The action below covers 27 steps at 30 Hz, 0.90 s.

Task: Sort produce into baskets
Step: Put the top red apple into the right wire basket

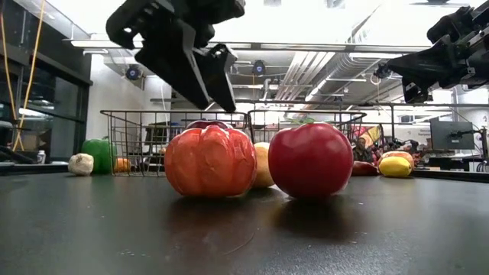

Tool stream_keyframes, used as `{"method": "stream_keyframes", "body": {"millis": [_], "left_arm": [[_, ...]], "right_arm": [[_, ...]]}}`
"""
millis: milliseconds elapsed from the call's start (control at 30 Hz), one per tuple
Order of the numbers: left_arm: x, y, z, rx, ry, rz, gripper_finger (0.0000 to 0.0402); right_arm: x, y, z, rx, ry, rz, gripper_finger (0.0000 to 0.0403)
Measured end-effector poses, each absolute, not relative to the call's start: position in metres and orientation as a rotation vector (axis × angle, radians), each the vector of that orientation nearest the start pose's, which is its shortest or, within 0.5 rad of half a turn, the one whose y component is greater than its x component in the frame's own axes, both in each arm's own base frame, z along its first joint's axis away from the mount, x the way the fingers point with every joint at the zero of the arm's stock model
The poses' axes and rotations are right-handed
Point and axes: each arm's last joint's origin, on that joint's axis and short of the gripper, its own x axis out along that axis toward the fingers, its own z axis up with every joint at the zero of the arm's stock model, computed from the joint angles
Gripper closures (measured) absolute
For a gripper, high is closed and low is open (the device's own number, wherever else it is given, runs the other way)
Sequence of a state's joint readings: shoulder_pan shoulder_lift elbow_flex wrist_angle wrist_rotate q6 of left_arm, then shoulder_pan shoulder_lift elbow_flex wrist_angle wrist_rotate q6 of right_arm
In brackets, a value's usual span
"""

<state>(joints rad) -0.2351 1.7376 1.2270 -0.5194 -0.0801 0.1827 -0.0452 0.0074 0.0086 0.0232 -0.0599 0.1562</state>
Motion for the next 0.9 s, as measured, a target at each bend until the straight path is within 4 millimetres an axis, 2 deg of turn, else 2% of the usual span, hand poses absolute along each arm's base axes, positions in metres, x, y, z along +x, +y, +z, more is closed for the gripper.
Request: {"method": "stream_keyframes", "body": {"millis": [233, 433, 567, 900], "left_arm": [[0.342, -0.076, 0.229, 0.286, 0.972, -0.088, 0.0092], [0.339, -0.075, 0.234, 0.371, 0.963, -0.127, 0.0092], [0.340, -0.071, 0.234, 0.356, 0.967, -0.150, 0.0091], [0.339, -0.063, 0.232, 0.308, 0.995, -0.132, 0.0043]], "right_arm": [[0.098, -0.003, 0.168, 0.155, -0.024, 0.016, 0.0403], [0.098, -0.003, 0.168, 0.155, -0.023, 0.016, 0.0403], [0.098, -0.003, 0.168, 0.155, -0.024, 0.016, 0.0403], [0.098, -0.003, 0.168, 0.155, -0.023, 0.016, 0.0403]]}}
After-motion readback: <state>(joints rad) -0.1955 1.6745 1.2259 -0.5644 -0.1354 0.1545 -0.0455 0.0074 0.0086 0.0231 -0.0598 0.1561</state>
